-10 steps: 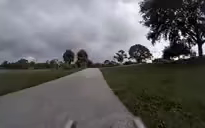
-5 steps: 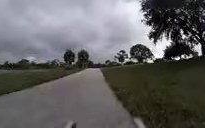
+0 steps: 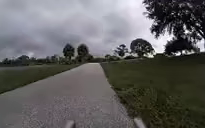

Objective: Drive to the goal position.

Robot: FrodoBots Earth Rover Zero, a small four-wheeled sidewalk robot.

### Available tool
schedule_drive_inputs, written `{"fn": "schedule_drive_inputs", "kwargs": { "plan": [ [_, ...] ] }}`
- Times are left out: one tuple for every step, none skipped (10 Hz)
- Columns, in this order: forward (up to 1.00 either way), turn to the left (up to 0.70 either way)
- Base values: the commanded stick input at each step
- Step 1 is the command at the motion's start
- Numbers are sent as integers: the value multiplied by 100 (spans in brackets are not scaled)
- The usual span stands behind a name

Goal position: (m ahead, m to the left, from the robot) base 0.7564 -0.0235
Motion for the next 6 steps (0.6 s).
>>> {"fn": "schedule_drive_inputs", "kwargs": {
  "plan": [
    [70, 0],
    [70, 0],
    [70, 0],
    [70, 0],
    [70, 0],
    [70, 0]
  ]
}}
